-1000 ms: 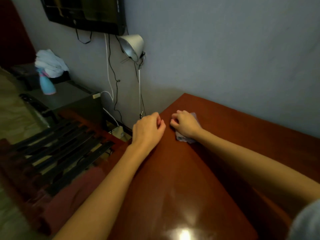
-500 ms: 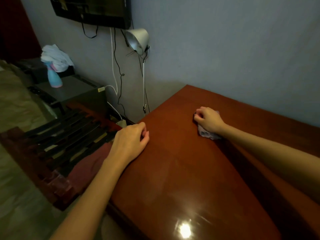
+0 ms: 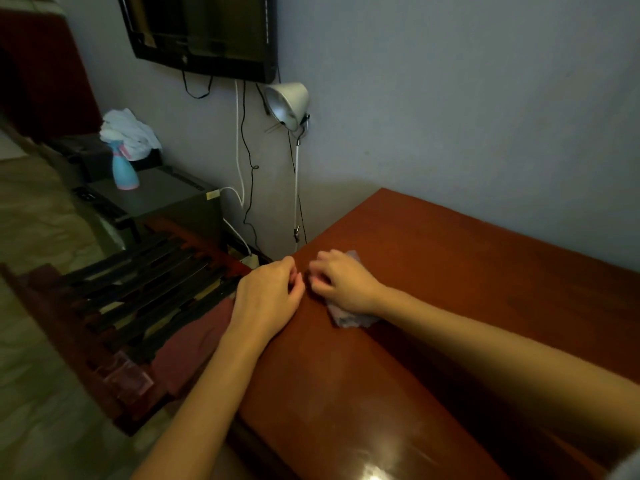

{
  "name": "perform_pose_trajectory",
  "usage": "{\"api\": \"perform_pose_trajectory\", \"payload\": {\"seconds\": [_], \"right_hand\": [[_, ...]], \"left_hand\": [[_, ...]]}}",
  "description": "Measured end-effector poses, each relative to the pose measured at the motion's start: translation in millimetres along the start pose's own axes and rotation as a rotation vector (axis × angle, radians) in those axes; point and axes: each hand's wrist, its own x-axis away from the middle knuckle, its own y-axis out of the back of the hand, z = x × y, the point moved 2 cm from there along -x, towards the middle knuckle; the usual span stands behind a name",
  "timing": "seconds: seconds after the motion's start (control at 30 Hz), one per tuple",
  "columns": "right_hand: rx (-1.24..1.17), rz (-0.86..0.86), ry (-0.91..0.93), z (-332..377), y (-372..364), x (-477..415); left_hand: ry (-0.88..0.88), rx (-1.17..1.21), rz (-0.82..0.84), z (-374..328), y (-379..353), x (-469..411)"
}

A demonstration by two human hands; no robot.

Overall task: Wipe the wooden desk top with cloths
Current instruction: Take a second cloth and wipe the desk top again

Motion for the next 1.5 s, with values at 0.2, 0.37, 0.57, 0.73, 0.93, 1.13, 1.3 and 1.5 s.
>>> {"api": "perform_pose_trajectory", "payload": {"seconds": [0.2,0.37,0.57,0.73,0.93,1.13,1.3,1.5], "right_hand": [[-0.038,0.024,-0.074,-46.7,24.9,52.2],[0.063,-0.037,-0.378,-102.9,21.4,-10.2],[0.071,-0.036,-0.353,-52.7,-5.0,-76.5],[0.024,0.000,-0.088,27.9,-16.1,-60.1],[-0.068,0.043,0.123,50.7,-6.3,31.8],[0.005,0.015,-0.179,-6.6,9.6,21.9],[0.093,-0.081,-0.512,-14.2,-5.6,-44.0],[0.052,-0.080,-0.249,94.1,-30.2,-28.5]], "left_hand": [[0.026,0.018,-0.006,2.6,-3.6,-0.1],[0.004,0.061,0.011,-1.3,4.5,-3.6],[0.041,0.017,-0.143,38.7,57.8,14.6],[0.177,-0.024,-0.019,54.4,40.6,39.2],[0.161,-0.019,-0.002,52.9,38.6,38.1],[0.144,-0.031,-0.010,54.6,36.3,38.8],[0.160,-0.004,-0.031,51.9,38.4,39.9],[0.189,-0.007,-0.022,52.7,40.9,41.0]]}}
